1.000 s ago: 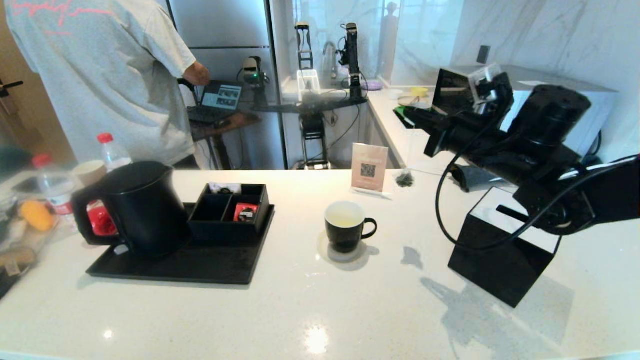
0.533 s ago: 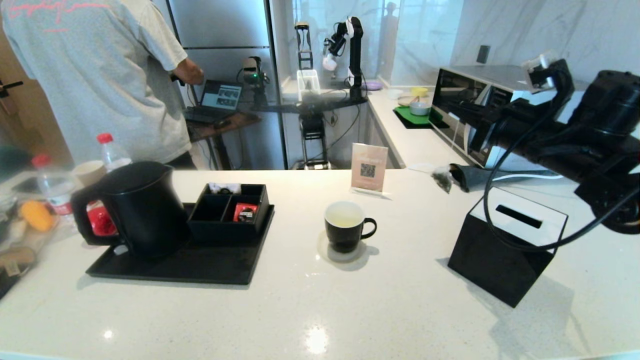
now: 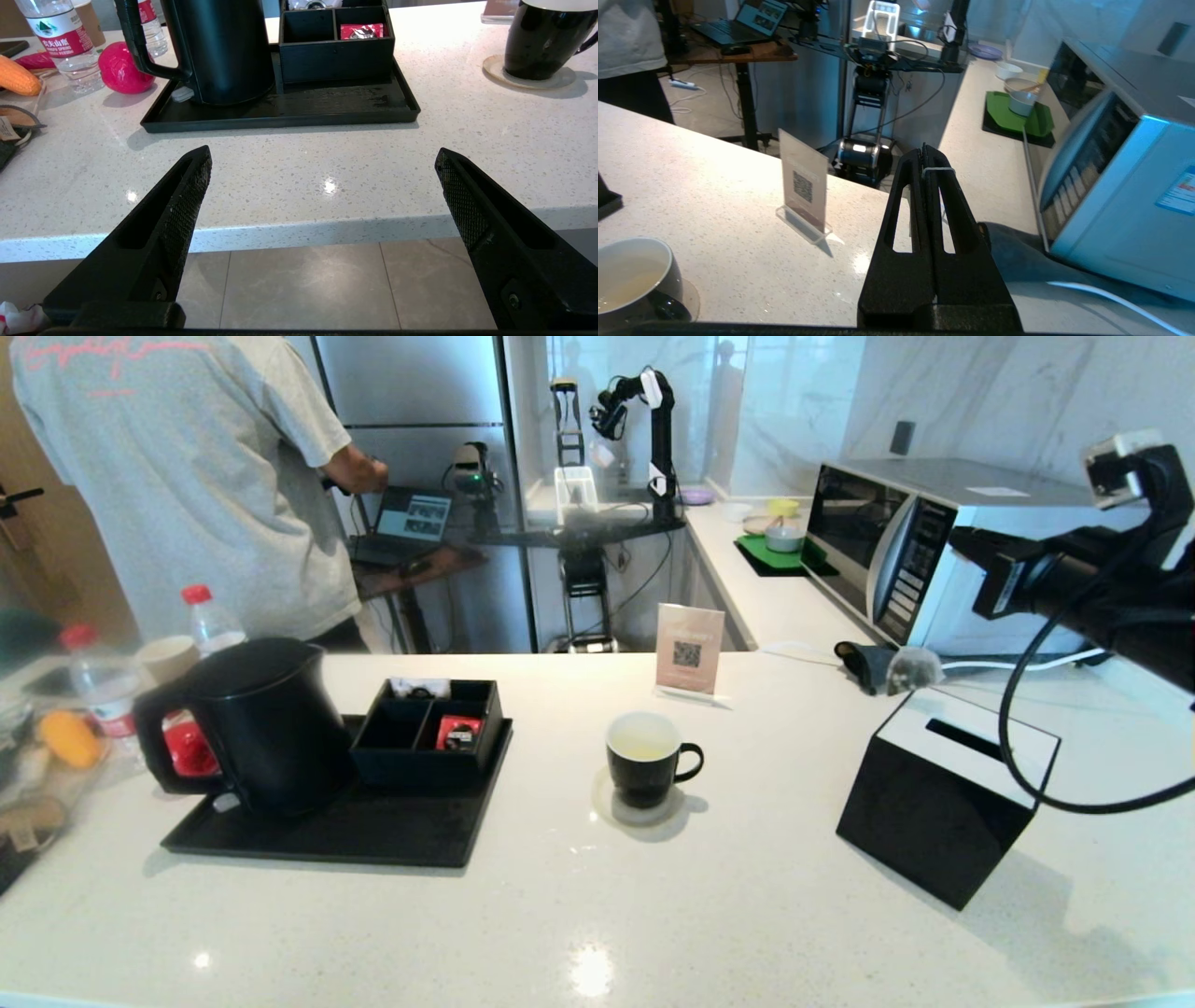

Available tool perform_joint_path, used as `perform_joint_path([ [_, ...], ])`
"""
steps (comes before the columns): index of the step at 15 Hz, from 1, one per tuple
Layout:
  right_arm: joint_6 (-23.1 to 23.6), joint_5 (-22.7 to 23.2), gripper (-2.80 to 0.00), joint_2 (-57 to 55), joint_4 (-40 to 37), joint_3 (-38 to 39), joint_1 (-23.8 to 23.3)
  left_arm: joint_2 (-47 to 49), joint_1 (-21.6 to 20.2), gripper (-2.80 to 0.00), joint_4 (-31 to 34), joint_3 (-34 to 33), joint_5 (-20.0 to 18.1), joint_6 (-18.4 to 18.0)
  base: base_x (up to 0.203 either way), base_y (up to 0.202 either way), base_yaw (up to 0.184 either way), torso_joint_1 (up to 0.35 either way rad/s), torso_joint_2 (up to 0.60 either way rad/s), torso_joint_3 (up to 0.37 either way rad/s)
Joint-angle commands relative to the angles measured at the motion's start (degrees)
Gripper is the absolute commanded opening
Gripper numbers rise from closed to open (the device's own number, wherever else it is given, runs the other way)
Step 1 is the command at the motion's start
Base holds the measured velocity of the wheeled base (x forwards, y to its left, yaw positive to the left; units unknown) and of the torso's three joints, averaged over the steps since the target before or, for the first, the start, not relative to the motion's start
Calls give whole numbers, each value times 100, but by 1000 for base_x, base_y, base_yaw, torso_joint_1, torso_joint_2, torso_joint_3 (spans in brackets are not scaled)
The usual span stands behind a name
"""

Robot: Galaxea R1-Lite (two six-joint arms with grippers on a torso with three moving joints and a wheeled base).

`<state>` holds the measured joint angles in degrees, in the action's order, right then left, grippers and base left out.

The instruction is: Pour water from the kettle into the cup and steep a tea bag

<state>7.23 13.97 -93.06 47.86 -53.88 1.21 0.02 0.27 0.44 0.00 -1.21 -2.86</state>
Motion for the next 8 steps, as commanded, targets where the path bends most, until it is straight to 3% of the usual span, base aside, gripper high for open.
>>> perform_joint_path([
  [1, 7, 16, -280, 274, -112, 34, -228, -2, 0, 0, 0, 0, -2, -4, 0, 0, 0, 0, 0, 0],
  [8, -37, 36, -280, 733, -126, 533, -566, -2, 0, 0, 0, 0, -2, -4, 0, 0, 0, 0, 0, 0],
])
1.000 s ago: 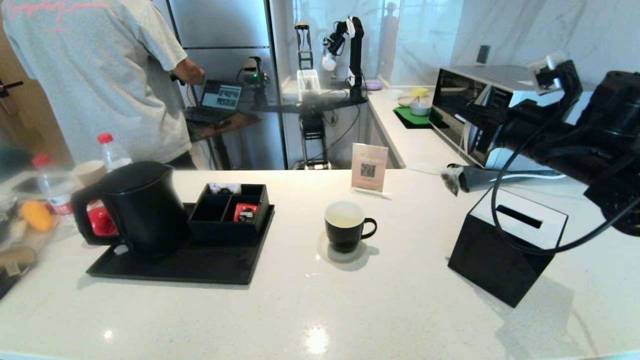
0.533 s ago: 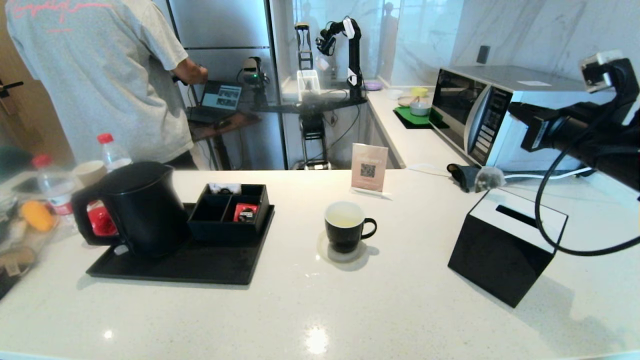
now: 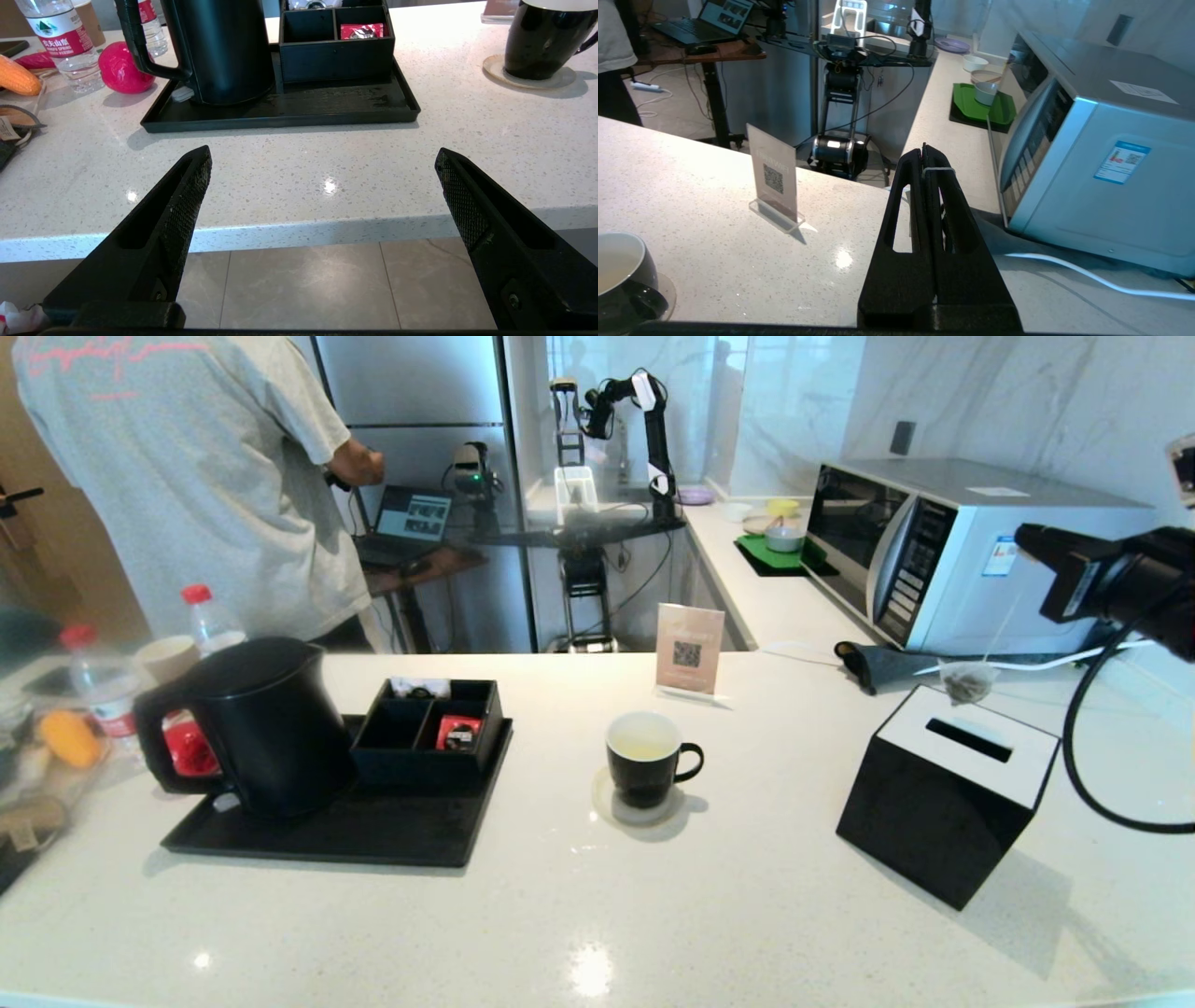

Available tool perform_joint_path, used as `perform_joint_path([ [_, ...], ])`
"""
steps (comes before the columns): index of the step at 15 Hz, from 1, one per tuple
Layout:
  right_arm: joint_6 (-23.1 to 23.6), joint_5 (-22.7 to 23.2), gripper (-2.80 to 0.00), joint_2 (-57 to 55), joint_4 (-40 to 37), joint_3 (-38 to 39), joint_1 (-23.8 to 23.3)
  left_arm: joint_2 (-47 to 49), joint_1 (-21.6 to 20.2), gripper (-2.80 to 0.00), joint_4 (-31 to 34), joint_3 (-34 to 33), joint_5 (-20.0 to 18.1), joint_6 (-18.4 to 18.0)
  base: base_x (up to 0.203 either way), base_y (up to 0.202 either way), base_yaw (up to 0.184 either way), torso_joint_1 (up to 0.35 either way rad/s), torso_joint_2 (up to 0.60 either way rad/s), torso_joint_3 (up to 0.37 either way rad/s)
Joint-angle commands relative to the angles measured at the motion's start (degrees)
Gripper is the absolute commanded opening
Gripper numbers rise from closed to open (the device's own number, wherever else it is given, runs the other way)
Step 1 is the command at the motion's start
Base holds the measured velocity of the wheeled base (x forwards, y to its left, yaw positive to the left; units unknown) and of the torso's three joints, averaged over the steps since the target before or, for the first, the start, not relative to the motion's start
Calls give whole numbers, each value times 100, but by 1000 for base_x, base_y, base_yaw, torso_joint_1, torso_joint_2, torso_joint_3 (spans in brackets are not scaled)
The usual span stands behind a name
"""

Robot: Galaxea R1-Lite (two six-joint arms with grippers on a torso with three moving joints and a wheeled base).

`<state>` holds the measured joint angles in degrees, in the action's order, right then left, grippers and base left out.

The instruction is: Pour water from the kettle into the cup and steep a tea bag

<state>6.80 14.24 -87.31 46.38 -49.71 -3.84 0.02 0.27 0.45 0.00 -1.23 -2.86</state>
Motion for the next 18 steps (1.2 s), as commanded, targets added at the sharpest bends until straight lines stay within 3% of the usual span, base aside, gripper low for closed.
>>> perform_joint_path([
  [1, 11, 4, -280, 247, 28, 236, -71, -2, 0, 0, -1, 0, 0, -4, 0, 0, 0, 0, 0, 0],
  [7, 14, 24, -280, 638, 117, 903, -64, -2, 0, 0, -1, 0, 0, -4, 0, 0, 0, 0, 0, 0],
  [18, -46, 35, -280, 678, 117, 832, 115, -2, 0, 0, -1, 0, 0, -4, 0, 0, 0, 0, 0, 0],
])
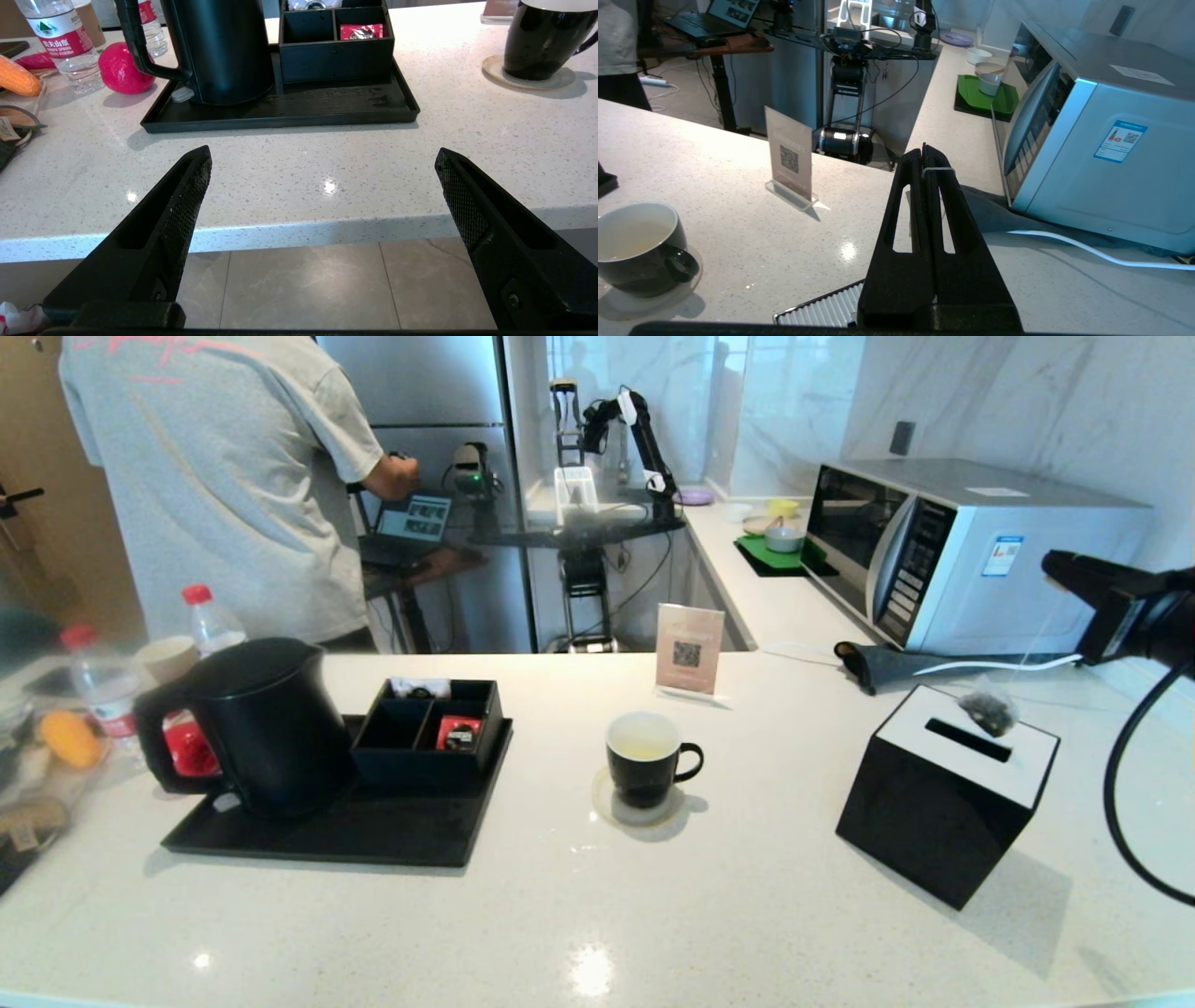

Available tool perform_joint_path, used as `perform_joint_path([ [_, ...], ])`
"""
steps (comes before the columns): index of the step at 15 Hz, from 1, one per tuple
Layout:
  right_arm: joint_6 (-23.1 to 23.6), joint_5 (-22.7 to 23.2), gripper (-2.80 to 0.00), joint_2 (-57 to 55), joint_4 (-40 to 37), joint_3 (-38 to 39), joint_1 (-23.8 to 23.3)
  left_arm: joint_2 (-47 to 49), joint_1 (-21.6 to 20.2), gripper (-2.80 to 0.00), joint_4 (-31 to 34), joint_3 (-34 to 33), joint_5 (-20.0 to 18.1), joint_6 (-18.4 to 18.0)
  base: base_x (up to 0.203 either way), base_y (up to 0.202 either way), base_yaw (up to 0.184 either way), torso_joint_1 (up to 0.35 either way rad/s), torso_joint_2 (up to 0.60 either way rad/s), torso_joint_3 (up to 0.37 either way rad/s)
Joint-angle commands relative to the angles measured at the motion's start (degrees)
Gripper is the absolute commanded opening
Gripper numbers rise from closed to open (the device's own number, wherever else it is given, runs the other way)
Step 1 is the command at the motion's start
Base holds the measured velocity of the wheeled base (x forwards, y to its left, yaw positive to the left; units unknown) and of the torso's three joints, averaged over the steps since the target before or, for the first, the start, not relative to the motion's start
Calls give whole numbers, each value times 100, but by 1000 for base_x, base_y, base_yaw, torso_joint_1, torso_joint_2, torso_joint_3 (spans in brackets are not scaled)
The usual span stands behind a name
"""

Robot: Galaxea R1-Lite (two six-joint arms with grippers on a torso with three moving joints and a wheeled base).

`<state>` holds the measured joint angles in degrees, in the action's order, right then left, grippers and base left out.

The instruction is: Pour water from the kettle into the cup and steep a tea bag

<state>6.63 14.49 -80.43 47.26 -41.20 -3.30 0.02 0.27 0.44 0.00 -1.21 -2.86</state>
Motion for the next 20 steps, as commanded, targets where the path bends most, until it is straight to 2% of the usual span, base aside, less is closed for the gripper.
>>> perform_joint_path([
  [1, -86, 7, -280, 1, 29, -19, 139, -2, 0, 0, 0, 0, -2, -4, 0, 0, 0, 0, 0, 0],
  [9, -83, -8, -280, 10, 34, 102, 192, -2, 0, 0, 0, 0, -2, -4, 0, 0, 0, 0, 0, 0],
  [20, -48, -34, -280, 116, 64, 809, 181, -2, 0, 0, 0, 0, -2, -4, 0, 0, 0, 0, 0, 0],
])
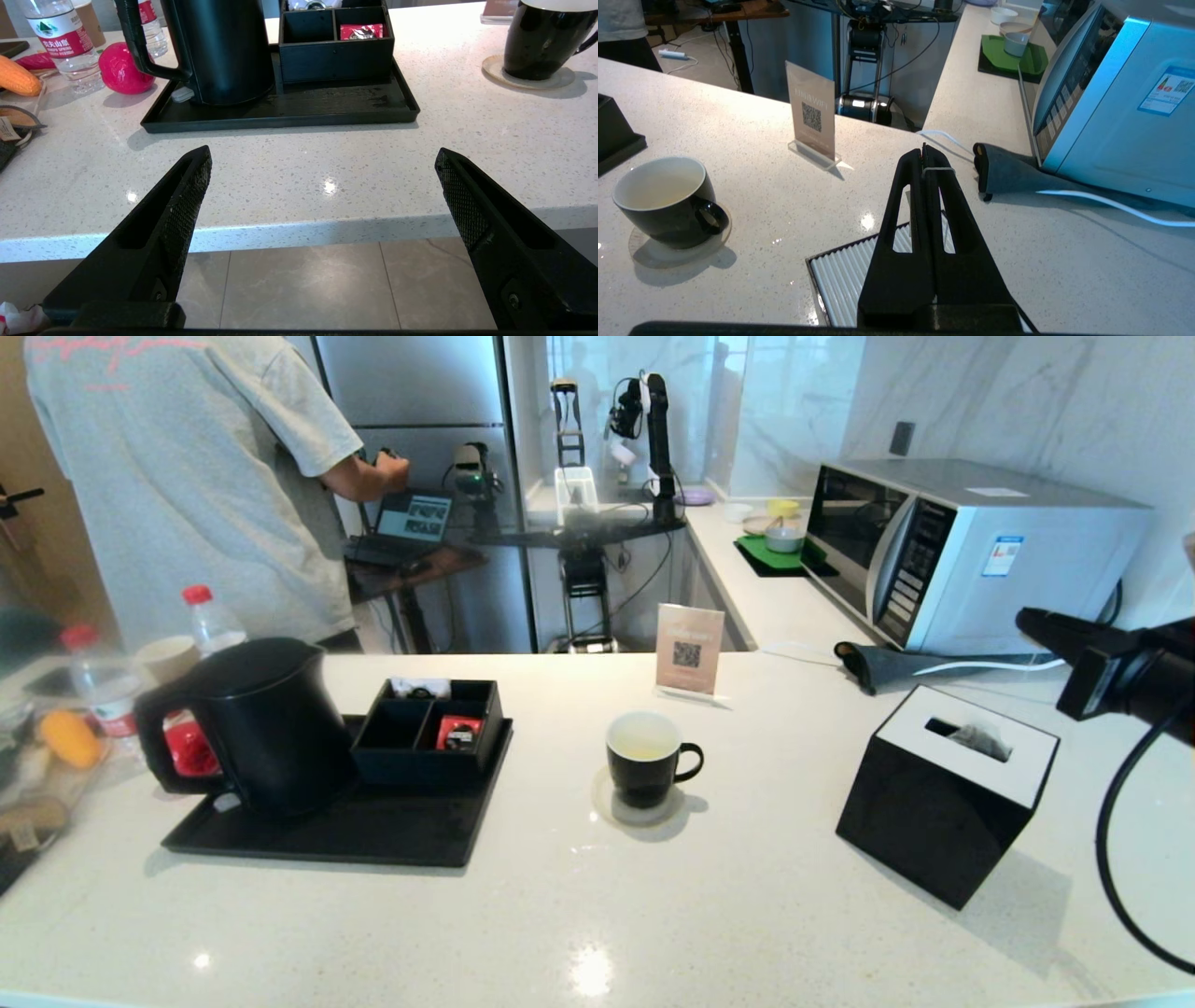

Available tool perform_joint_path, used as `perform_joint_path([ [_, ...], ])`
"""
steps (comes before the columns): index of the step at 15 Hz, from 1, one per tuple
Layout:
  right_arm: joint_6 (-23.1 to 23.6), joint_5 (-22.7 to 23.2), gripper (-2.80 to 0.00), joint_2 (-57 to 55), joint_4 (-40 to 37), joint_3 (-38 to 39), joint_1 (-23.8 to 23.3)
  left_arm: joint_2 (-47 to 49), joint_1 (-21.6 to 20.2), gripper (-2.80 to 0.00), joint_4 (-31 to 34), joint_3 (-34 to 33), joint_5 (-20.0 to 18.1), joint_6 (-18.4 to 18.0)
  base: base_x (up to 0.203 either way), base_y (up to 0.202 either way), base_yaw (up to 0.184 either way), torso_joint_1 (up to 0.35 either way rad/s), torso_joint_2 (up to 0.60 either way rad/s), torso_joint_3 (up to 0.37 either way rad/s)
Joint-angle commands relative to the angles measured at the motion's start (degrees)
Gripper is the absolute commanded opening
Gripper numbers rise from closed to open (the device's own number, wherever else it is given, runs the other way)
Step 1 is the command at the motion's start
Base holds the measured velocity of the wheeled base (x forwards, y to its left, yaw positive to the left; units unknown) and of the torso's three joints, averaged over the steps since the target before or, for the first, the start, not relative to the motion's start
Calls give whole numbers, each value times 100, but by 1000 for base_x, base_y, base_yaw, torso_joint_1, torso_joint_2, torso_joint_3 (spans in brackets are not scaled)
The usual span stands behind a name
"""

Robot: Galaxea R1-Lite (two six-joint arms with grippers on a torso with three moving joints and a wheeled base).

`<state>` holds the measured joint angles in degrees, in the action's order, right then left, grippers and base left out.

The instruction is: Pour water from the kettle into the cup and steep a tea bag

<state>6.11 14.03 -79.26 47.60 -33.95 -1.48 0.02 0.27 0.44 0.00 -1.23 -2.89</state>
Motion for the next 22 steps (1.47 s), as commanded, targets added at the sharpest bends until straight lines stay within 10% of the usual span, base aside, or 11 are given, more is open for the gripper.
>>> perform_joint_path([
  [1, 4, 12, -280, -10, 61, 132, -1, -2, 0, 0, 0, 0, 0, -1, 0, 0, 0, 0, 0, 0],
  [14, -10, 12, -280, -204, 513, 696, -2, -2, 0, 0, 0, 0, 0, -1, 0, 0, 0, 0, 0, 0],
  [15, -13, 12, 0, -203, 512, 696, -2, -2, 0, 0, 0, 0, 0, -1, 0, 0, 0, 0, 0, 0],
  [22, -30, 12, 0, -168, 513, 635, -78, -2, 0, 0, 0, 0, 0, -1, 0, 0, 0, 0, 0, 0],
])
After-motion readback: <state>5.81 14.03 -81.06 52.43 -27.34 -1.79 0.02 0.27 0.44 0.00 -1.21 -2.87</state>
